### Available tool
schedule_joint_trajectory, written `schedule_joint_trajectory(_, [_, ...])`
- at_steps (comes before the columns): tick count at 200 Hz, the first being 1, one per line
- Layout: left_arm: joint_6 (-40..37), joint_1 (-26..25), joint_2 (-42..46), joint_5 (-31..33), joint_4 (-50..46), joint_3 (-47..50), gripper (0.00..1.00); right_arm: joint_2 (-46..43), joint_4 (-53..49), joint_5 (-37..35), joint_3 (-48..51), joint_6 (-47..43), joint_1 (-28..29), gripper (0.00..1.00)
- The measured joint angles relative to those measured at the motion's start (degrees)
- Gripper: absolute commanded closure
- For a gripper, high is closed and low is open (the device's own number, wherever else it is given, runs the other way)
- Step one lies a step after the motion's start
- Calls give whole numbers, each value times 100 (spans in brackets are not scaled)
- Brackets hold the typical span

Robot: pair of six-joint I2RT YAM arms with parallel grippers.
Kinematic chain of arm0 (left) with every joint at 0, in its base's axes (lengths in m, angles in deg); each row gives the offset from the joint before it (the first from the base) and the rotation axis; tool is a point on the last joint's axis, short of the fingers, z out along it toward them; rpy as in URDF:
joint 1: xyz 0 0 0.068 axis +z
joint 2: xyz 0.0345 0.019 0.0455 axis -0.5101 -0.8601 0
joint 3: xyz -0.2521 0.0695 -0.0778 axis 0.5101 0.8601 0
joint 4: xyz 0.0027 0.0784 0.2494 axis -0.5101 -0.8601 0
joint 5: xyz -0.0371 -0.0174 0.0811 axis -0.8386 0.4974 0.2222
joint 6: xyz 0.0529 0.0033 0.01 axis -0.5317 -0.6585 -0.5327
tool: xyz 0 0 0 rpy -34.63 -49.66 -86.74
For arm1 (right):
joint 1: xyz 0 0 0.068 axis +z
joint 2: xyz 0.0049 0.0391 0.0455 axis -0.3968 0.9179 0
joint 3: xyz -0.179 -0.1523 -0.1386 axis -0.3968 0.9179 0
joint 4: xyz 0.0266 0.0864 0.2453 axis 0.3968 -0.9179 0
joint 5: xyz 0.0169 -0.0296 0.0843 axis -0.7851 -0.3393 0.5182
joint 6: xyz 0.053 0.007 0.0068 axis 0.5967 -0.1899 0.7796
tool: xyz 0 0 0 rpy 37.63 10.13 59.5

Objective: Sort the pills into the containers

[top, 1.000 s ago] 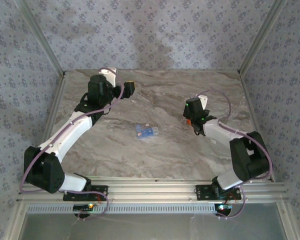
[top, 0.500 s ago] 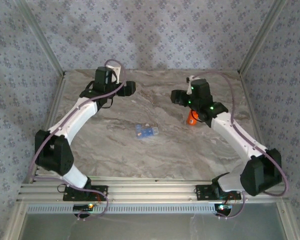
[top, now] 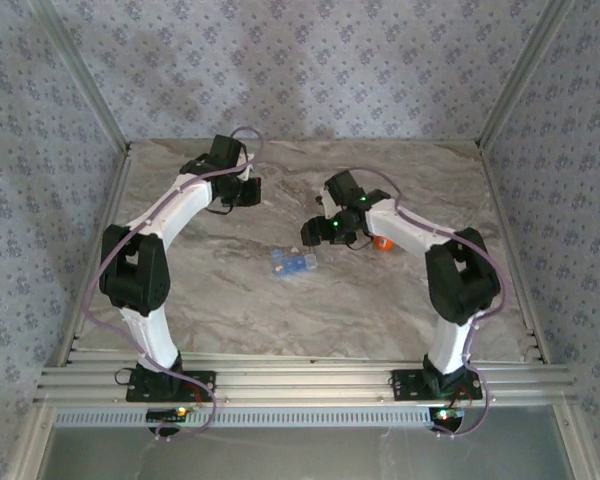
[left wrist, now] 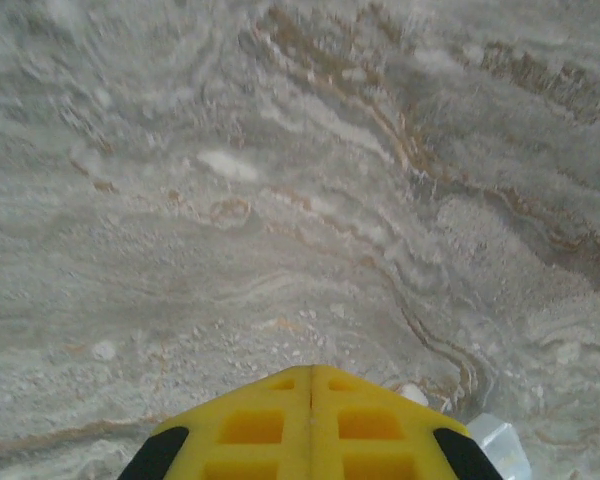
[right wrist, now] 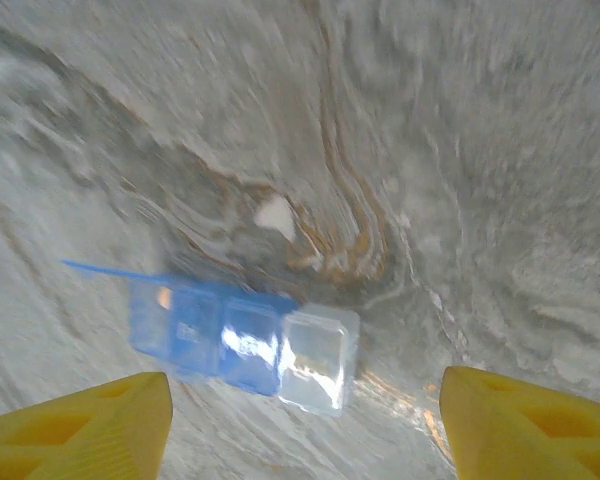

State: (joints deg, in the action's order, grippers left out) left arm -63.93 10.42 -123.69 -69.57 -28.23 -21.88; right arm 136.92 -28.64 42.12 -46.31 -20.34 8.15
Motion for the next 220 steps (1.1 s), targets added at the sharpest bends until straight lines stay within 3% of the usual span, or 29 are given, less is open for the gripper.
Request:
schedule_joint_trajectory(66, [-2, -13, -160, -297, -168, 92, 100, 470, -330, -52, -269, -92, 350, 29])
schedule_joint_trajectory(220, [-68, -190, -531, -365, -205, 278, 100, 1016, -404, -350, -459, -81, 352, 35])
